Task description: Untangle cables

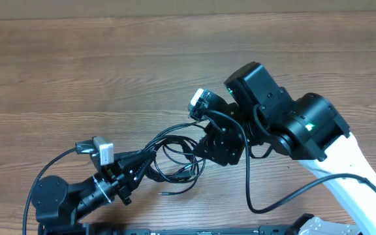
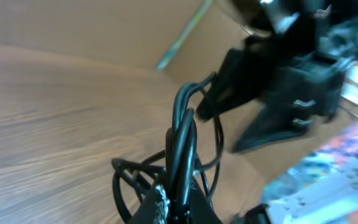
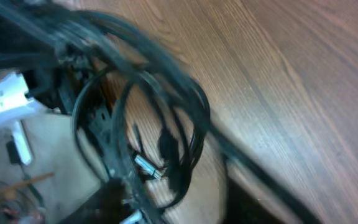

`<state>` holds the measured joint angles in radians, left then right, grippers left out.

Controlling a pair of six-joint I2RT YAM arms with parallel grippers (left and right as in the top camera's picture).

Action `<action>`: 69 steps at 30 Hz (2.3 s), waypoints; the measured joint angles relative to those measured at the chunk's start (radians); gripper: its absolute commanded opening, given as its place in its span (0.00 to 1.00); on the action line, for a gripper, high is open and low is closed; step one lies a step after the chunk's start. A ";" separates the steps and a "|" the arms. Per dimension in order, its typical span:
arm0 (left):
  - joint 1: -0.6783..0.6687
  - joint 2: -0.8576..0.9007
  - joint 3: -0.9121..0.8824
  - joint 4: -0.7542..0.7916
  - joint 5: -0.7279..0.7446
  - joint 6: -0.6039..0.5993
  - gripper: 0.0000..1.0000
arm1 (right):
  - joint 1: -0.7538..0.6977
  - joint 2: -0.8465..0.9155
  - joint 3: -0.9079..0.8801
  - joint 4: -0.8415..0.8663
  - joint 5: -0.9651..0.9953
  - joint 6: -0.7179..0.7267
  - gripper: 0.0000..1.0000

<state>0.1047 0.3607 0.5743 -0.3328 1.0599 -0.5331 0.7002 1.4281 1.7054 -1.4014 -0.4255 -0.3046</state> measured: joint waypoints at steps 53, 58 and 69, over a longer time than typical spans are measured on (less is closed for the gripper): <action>0.000 0.013 0.000 0.255 0.213 -0.150 0.04 | -0.503 0.009 -0.010 0.132 1.075 0.892 0.44; 0.000 0.013 0.000 0.255 0.212 -0.157 0.04 | -0.538 0.009 -0.011 0.179 0.956 0.835 1.00; 0.000 0.013 0.000 0.254 0.143 -0.179 0.04 | -0.537 0.010 -0.011 0.202 0.113 0.211 0.96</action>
<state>0.1047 0.3733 0.5743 -0.0784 1.2030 -0.7120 0.1627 1.4376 1.6947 -1.1995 -0.3126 -0.0937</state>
